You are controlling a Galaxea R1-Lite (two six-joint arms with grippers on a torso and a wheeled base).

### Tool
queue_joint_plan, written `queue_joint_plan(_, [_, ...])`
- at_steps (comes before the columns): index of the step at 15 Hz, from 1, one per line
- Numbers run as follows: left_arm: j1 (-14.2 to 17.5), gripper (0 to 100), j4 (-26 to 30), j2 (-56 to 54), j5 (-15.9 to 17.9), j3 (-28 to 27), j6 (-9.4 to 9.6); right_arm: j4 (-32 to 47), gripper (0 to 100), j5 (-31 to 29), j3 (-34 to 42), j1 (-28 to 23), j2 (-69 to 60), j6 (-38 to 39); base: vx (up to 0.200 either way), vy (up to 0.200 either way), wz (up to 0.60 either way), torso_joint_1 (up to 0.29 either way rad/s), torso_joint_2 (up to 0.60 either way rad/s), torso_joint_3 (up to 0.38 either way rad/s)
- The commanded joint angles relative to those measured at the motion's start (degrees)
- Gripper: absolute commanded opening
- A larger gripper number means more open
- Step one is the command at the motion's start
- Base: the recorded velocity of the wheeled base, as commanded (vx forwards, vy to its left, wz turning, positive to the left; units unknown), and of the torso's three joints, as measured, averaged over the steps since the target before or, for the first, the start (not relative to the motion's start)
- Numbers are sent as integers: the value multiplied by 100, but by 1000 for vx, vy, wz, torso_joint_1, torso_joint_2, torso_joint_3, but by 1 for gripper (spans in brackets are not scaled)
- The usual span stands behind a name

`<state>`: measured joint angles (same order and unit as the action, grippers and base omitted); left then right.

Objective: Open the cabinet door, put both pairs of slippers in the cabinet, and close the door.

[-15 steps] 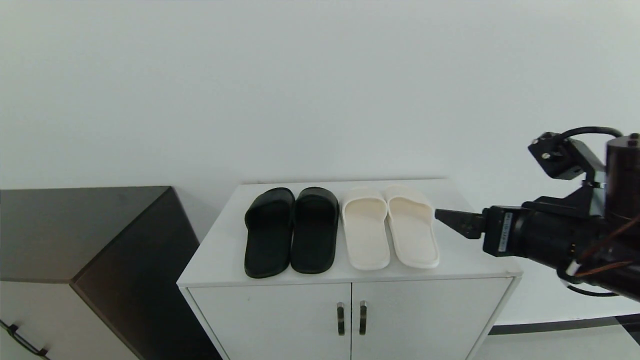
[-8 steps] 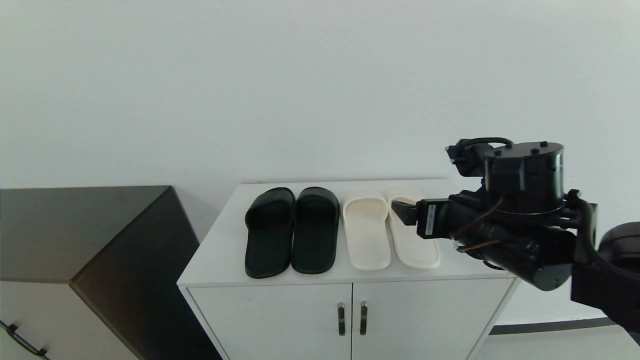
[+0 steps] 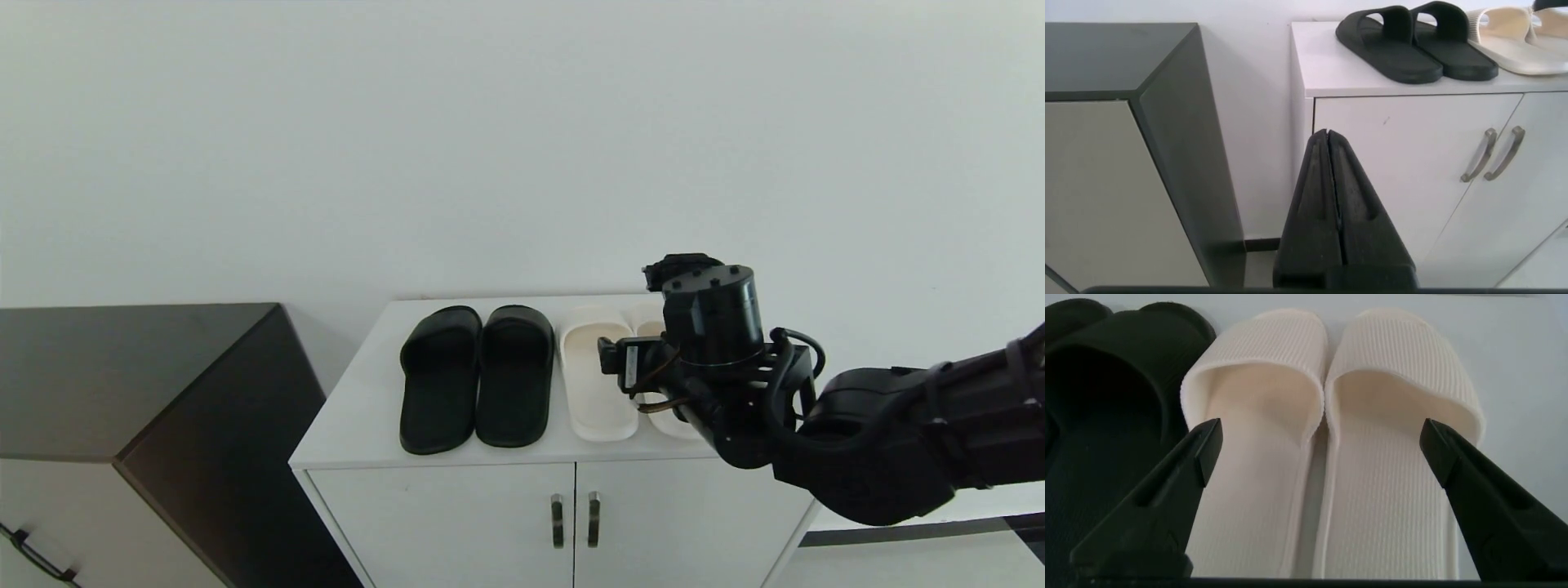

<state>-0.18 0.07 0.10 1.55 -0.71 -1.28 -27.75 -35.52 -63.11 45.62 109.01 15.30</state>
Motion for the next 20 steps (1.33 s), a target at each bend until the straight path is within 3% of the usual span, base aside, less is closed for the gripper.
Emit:
queue_joint_plan(1, [1,0,1,-1,3,0,-4,-55,100,-7,-123,9,270,17,0,0,0,0,0,0])
queue_joint_plan(16, [1,0,10,-1,12,0,-21,-513,100,89,-1045,-510,1360,-379,0,0,0,0,0,0])
queue_joint_plan(17, [1,0,10,-1,12,0,-13,-513,0,133,-1045,-519,1360,-379,0,0,0,0,0,0])
queue_joint_plan(20, [1,0,10,-1,12,0,-21,-504,0,125,-1019,-563,1351,-414,0,0,0,0,0,0])
